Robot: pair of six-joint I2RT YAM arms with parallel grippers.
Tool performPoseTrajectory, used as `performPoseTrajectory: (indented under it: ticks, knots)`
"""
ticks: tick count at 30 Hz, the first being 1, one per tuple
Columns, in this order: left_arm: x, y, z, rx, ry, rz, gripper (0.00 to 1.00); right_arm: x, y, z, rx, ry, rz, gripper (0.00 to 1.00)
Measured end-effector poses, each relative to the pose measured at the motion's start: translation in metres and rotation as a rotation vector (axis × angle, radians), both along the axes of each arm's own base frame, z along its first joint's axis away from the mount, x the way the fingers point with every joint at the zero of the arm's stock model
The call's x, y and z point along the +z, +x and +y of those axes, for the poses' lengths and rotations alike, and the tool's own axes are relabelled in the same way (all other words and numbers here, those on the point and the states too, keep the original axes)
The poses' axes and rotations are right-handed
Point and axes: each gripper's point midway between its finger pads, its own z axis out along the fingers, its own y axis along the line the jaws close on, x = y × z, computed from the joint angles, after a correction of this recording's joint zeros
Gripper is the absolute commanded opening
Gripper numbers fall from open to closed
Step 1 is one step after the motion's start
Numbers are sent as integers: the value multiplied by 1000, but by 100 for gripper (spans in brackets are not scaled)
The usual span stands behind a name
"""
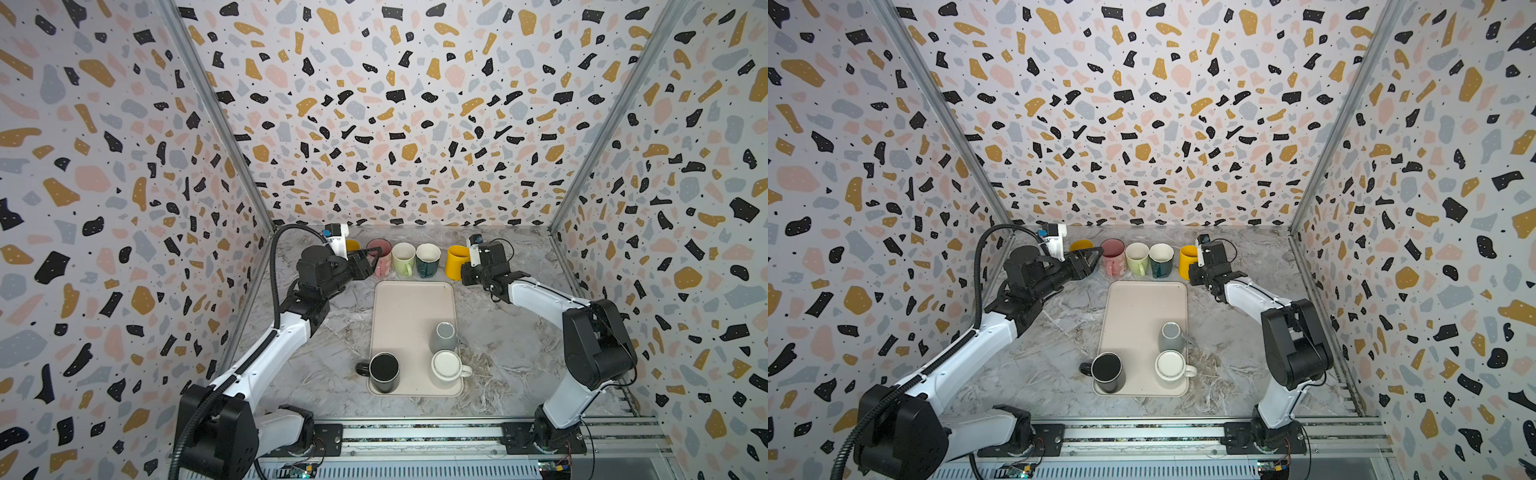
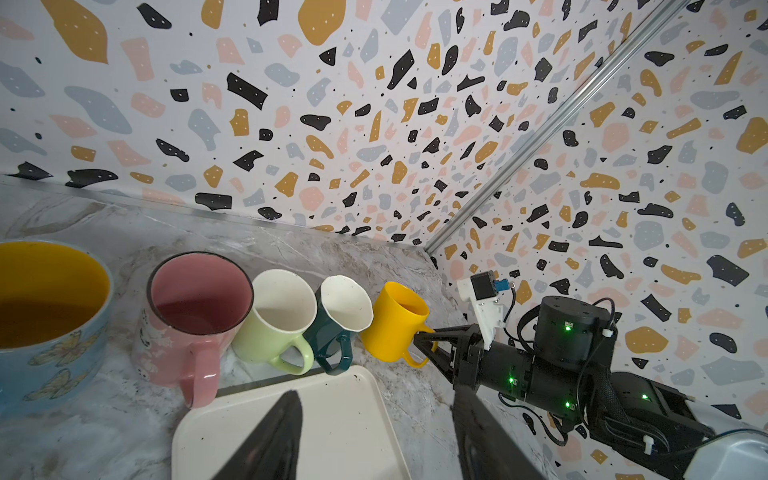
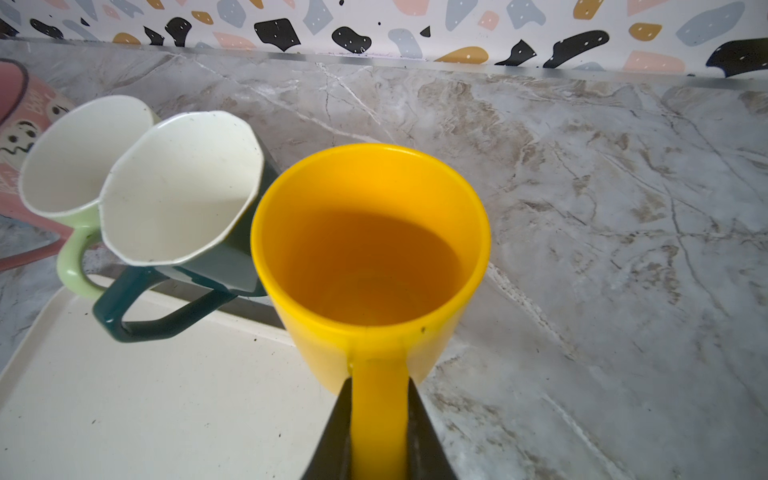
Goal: Turn the mug right side up
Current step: 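Lower the upright yellow mug onto the table with the right gripper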
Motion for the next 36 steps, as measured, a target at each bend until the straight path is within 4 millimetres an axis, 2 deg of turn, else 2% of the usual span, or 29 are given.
performPoseTrajectory:
  ticks: [10, 16, 22, 36]
  knots:
    - [-11, -2, 1, -6, -32, 30, 61, -9, 10, 8, 5, 8, -22, 0]
    - [-7, -1, 2, -6, -49, 20, 61, -15, 11, 12, 8, -8, -27, 0]
    - [-10, -2, 3, -3, -52, 27, 61, -22, 12, 16, 13, -35, -33, 0]
    - [-13, -1, 5, 4, -56, 36, 61, -30, 17, 12, -17, -60, -44, 0]
